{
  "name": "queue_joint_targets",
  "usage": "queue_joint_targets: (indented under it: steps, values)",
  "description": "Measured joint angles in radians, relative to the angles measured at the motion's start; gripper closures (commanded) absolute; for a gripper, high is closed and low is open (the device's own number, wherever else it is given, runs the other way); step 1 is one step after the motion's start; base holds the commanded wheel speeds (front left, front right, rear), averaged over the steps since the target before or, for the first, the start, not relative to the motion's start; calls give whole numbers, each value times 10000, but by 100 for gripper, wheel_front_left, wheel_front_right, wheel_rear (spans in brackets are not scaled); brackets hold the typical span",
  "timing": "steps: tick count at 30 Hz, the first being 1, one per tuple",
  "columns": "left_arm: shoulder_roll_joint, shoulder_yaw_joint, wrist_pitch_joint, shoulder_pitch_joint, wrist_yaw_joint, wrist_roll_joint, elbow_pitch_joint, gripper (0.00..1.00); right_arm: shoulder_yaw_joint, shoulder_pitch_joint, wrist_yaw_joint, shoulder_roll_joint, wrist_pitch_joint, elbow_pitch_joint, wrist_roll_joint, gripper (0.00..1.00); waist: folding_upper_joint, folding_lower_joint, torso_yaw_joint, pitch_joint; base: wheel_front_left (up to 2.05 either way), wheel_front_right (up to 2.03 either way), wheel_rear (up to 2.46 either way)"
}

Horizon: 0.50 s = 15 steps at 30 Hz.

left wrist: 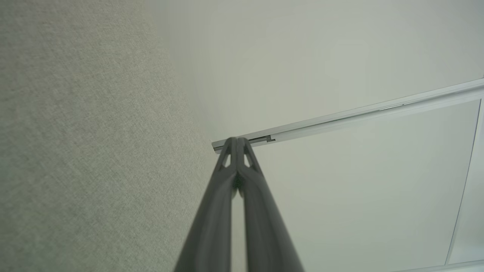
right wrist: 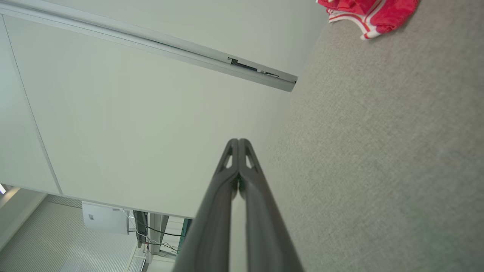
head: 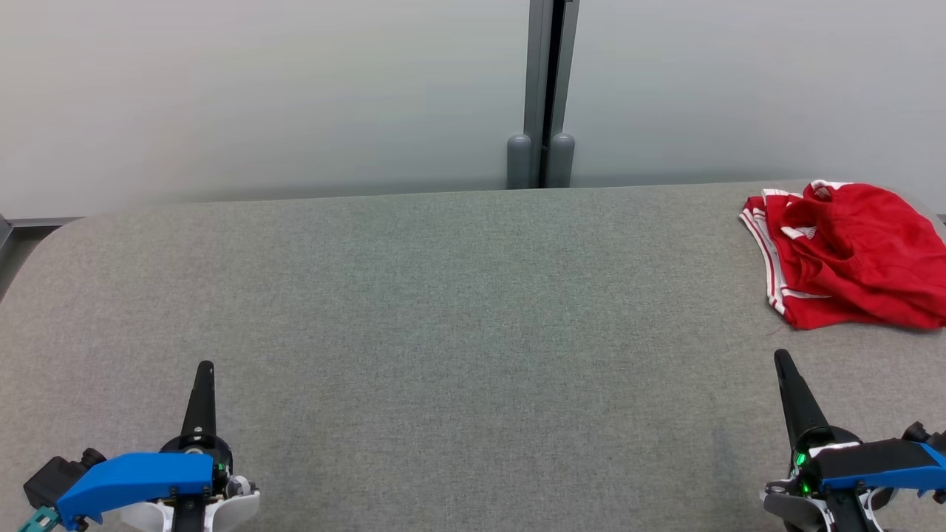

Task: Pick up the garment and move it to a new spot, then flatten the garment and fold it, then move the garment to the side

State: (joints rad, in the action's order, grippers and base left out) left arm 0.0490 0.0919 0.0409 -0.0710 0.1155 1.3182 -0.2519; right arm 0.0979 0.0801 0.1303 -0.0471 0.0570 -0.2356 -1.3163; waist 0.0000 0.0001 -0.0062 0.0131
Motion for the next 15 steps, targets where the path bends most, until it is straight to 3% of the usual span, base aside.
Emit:
queue_joint_targets:
  steps: [15]
  values:
    - [4, 98, 293, -147, 58, 1225, 13, 100, 63, 107, 0, -2, 224, -36, -1225, 100, 0, 0, 24, -38, 0, 0, 0]
